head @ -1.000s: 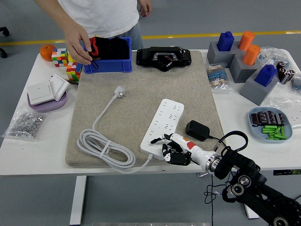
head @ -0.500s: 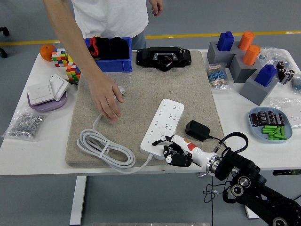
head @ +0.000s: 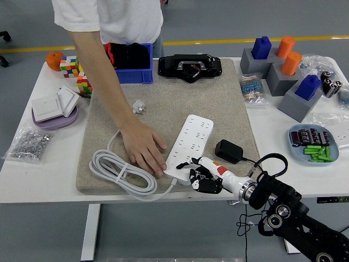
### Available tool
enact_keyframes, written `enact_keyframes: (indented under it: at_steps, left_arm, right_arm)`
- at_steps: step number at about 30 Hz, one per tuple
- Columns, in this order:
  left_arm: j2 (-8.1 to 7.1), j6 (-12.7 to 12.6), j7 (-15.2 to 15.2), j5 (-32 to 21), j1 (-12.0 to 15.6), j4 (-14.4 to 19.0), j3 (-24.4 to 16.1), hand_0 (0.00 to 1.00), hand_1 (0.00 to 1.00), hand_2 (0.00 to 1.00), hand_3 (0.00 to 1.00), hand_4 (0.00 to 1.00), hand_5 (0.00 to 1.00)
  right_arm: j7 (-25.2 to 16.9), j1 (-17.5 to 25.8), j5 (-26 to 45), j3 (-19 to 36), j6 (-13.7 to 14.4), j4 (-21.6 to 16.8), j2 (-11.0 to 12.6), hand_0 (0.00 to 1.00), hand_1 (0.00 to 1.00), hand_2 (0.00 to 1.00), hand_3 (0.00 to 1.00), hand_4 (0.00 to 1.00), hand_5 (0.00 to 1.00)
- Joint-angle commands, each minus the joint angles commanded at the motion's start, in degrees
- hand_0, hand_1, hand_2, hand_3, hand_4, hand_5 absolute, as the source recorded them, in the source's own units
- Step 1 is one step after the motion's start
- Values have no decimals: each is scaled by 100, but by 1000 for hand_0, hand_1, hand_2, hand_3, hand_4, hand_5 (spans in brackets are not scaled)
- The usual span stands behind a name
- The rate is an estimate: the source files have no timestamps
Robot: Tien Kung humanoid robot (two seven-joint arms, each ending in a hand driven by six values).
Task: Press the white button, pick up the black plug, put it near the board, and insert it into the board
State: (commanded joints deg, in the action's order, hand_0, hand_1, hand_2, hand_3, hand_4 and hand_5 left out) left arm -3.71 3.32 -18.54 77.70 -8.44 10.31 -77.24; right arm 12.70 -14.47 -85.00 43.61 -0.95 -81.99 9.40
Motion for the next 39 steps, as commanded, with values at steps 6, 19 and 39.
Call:
enact_keyframes:
  at_steps: [6,19,39]
  left_arm:
    - [4,-1,-2,5,-1,0,-7,708,663,590,682,650,285]
    - [3,-1,-3,4,-12,0,-14,708,663,590,682,650,285]
    - [5,-1,-3,18,-23,0,-29,708,664,590,682,649,286]
  right_arm:
    - [-14,-2,-46,-19,16,67,10,2,2,132,755,122,2]
    - [-139,-34,-113,-17,112,193,-2,2,2,133,746,121,2]
    - [-259,-43,-224,-48,202,262,34,2,2,132,734,119,2]
